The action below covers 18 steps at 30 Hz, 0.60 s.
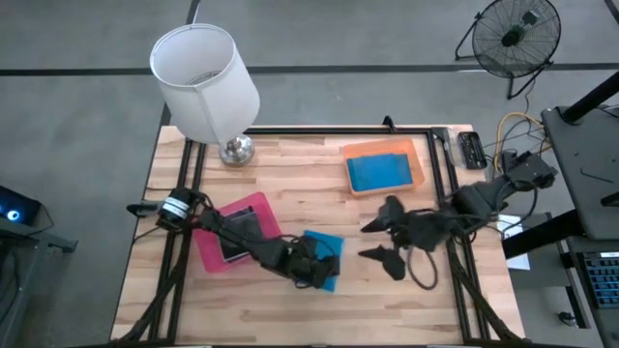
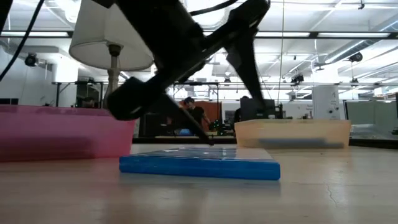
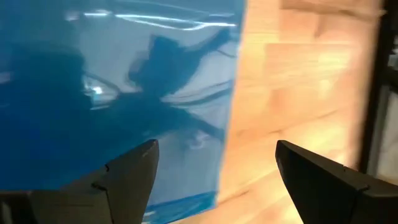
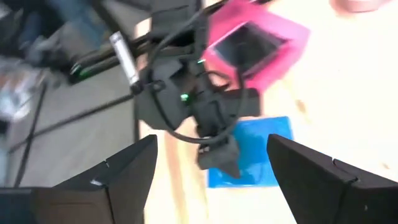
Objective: Pick & place jewel cases by type
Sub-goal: Put the blue CD case into the pink bin
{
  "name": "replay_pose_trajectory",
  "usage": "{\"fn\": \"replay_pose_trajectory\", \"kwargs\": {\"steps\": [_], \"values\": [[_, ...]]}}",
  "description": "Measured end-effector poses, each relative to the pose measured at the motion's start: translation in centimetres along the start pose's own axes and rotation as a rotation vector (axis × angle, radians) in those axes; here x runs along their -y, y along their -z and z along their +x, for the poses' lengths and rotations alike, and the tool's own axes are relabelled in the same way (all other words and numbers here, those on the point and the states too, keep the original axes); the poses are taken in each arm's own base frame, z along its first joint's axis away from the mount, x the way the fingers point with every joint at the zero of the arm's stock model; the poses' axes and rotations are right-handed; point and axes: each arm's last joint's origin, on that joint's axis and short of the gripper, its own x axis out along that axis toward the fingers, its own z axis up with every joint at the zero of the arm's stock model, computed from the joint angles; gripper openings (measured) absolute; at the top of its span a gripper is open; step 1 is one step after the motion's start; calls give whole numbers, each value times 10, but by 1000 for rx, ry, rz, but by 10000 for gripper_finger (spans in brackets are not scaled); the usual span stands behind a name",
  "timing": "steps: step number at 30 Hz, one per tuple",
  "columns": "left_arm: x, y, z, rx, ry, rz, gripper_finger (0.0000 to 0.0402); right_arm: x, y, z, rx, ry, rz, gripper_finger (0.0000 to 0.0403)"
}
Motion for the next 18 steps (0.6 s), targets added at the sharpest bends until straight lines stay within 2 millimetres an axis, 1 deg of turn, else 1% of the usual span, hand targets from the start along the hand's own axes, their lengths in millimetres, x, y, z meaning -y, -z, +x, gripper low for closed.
{"fn": "replay_pose_trajectory", "kwargs": {"steps": [5, 8, 12, 18], "values": [[6, -10, 3, 6, 32, -5, 307, 1, 14, -28, 101, 163, 128, 299], [9, -15, 5, 11, 42, 8, 307, 3, 25, -36, 144, 248, 243, 296], [9, -19, 6, -17, 31, 62, 307, 7, 40, -34, 167, 319, 418, 291], [10, -20, -7, -81, -9, 185, 307, 16, 69, -14, 137, 375, 531, 290]]}}
